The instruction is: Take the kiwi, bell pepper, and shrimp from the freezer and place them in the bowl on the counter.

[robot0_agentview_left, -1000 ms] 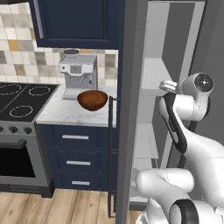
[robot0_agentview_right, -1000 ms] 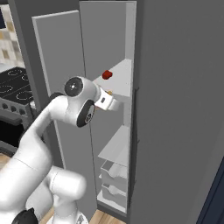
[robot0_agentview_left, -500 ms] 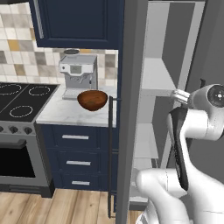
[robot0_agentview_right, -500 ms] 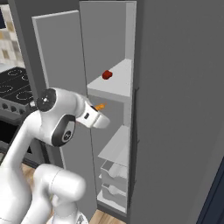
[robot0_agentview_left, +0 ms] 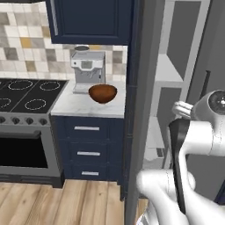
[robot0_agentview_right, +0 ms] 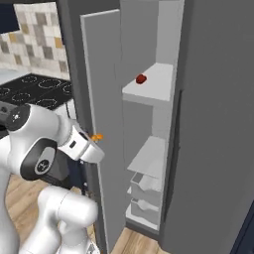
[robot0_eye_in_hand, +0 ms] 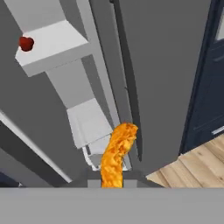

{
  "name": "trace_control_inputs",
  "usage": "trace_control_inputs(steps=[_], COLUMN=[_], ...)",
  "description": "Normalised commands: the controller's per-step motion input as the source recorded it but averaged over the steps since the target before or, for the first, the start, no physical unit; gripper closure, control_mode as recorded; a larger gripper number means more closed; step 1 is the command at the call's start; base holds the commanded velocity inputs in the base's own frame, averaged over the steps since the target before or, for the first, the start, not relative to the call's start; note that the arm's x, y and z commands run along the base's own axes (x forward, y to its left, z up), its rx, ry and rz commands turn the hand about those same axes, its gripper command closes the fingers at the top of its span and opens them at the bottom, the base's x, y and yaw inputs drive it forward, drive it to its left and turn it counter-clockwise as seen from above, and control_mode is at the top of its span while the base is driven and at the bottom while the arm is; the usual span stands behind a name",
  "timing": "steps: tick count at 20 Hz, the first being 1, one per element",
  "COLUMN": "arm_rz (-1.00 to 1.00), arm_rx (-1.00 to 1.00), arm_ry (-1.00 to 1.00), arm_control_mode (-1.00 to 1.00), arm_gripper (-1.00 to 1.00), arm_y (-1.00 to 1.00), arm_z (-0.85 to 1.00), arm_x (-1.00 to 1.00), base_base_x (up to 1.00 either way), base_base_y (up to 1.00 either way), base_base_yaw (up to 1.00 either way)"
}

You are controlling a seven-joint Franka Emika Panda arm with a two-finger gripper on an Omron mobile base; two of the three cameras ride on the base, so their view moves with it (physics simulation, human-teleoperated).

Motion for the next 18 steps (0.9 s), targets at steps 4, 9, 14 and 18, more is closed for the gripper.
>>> trace_control_inputs(steps=[4, 9, 14, 18], arm_rz=[0.0, 0.0, 0.0, 0.0], arm_rx=[0.0, 0.0, 0.0, 0.0], arm_ry=[0.0, 0.0, 0.0, 0.0], arm_control_mode=[1.0, 1.0, 1.0, 1.0], arm_gripper=[1.0, 1.0, 1.0, 1.0], arm_y=[0.0, 0.0, 0.0, 0.0], arm_z=[0.0, 0.0, 0.0, 0.0], arm_x=[0.0, 0.0, 0.0, 0.0], base_base_x=[-1.0, -0.62, 0.24, 0.94], base_base_y=[1.0, 1.0, 1.0, 1.0], base_base_yaw=[-0.22, -0.4, -0.25, 0.0])
